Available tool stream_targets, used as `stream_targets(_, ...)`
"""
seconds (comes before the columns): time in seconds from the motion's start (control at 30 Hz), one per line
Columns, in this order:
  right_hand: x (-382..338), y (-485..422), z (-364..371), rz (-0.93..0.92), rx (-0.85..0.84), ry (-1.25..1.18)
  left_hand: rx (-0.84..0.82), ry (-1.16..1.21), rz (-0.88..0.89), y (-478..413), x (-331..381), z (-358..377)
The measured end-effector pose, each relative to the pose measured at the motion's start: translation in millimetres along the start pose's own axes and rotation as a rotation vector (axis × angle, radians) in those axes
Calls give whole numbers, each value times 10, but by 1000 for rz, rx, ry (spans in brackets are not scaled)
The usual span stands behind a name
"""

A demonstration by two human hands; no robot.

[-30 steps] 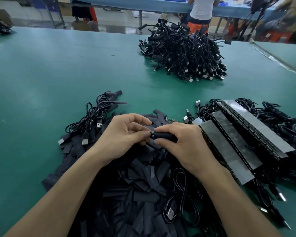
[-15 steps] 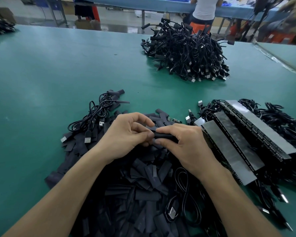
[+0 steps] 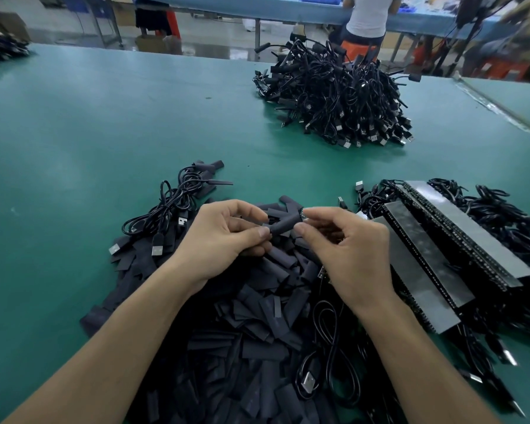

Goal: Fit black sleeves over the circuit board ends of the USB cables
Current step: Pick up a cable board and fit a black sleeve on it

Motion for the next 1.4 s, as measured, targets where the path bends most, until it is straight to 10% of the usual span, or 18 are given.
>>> stream_targets(0.73, 140, 26, 118, 176, -126, -375, -27, -21, 47, 40, 86, 18)
stream_targets(1.1, 44, -78, -130, 264, 44, -643, 31, -998, 201, 109, 408, -88)
stream_targets(1.4, -91, -90, -240, 298, -211, 134, 480, -731, 147, 114, 470, -700)
Point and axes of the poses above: each hand's wrist, its own y-axis away from the middle knuckle, its own z-axis out of the palm, x = y × z, the point moved 7 cm from there along -y, towards the middle knuckle, and after that the axes turned 8 degrees about -x, right-handed, at the moved point
